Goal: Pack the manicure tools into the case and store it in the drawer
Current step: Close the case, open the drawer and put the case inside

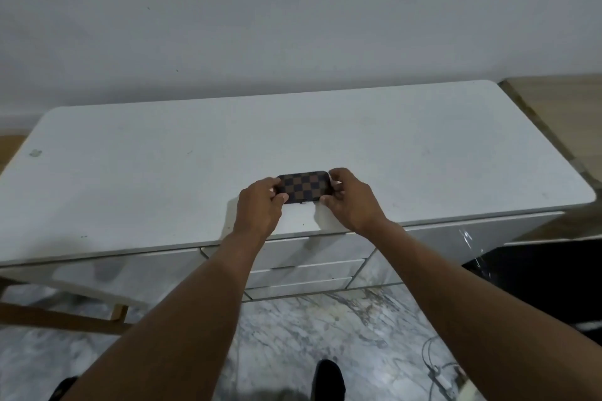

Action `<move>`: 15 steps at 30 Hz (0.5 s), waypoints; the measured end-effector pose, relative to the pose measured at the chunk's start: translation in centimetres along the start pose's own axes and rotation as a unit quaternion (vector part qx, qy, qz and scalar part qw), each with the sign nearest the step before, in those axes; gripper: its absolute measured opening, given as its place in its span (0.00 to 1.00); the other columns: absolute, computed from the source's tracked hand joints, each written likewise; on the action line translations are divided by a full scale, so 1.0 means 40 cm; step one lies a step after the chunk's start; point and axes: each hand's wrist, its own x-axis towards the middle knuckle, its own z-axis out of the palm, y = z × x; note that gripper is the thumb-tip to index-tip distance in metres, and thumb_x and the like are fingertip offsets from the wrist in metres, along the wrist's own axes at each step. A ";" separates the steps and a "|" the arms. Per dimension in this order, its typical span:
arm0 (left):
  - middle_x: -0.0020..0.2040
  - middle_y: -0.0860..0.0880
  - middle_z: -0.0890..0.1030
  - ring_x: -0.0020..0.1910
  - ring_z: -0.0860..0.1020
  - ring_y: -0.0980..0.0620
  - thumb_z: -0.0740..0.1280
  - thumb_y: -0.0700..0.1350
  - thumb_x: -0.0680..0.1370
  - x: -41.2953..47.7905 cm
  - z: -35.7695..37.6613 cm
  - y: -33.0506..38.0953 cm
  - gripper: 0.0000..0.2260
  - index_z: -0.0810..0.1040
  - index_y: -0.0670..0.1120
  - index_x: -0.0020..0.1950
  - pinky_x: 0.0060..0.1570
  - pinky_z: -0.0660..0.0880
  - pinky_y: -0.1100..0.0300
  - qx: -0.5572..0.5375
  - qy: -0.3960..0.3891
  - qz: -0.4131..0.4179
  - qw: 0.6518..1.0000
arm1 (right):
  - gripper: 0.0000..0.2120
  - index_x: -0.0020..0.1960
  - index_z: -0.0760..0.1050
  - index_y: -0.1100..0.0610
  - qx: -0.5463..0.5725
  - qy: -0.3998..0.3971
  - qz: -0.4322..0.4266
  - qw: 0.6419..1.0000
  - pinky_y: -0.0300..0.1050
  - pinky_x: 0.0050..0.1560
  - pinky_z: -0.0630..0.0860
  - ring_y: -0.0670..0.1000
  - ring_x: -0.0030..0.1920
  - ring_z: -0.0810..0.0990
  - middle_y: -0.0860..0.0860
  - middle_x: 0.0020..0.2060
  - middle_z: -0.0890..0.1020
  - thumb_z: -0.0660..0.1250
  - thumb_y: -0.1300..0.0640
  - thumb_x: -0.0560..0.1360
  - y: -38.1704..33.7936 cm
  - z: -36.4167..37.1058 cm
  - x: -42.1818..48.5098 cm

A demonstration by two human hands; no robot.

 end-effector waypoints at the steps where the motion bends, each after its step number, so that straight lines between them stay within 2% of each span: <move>1: 0.60 0.43 0.81 0.54 0.79 0.48 0.70 0.41 0.77 -0.002 -0.002 0.002 0.18 0.76 0.42 0.66 0.58 0.72 0.60 -0.005 -0.002 -0.002 1.000 | 0.23 0.68 0.67 0.57 0.014 -0.005 0.001 1.000 0.41 0.60 0.71 0.54 0.63 0.77 0.55 0.64 0.78 0.69 0.59 0.76 0.005 0.001 -0.013; 4: 0.65 0.42 0.76 0.55 0.79 0.46 0.69 0.43 0.78 -0.033 -0.003 0.002 0.22 0.70 0.43 0.71 0.60 0.73 0.55 -0.018 0.025 -0.005 1.000 | 0.27 0.71 0.64 0.58 0.010 -0.005 -0.017 1.000 0.48 0.69 0.70 0.54 0.68 0.73 0.56 0.68 0.74 0.69 0.57 0.76 0.023 0.019 -0.067; 7: 0.61 0.44 0.77 0.48 0.77 0.50 0.65 0.43 0.80 -0.130 0.003 -0.015 0.15 0.73 0.43 0.66 0.51 0.74 0.57 -0.006 0.077 0.086 0.993 | 0.21 0.69 0.68 0.58 -0.067 0.059 -0.052 0.995 0.46 0.63 0.72 0.54 0.63 0.76 0.55 0.64 0.77 0.66 0.55 0.77 0.039 0.047 -0.139; 10: 0.53 0.45 0.79 0.48 0.79 0.46 0.64 0.42 0.80 -0.218 0.019 -0.069 0.08 0.77 0.42 0.57 0.49 0.77 0.53 0.032 0.072 0.169 0.982 | 0.13 0.61 0.75 0.58 -0.111 0.117 -0.104 0.981 0.44 0.58 0.73 0.54 0.58 0.78 0.54 0.58 0.80 0.65 0.57 0.77 0.065 0.083 -0.208; 13: 0.50 0.44 0.79 0.49 0.78 0.44 0.63 0.43 0.80 -0.258 0.034 -0.127 0.07 0.79 0.43 0.54 0.49 0.74 0.52 0.103 0.034 0.161 0.981 | 0.13 0.61 0.76 0.59 -0.173 0.086 -0.094 0.977 0.44 0.60 0.73 0.54 0.59 0.77 0.54 0.59 0.80 0.63 0.56 0.79 0.098 0.121 -0.243; 15: 0.58 0.42 0.78 0.57 0.77 0.41 0.62 0.44 0.80 -0.269 0.040 -0.152 0.12 0.77 0.41 0.60 0.56 0.73 0.49 0.146 -0.002 0.129 0.981 | 0.18 0.67 0.72 0.59 -0.209 0.048 -0.077 0.974 0.45 0.67 0.70 0.54 0.67 0.73 0.55 0.66 0.75 0.63 0.54 0.79 0.116 0.143 -0.246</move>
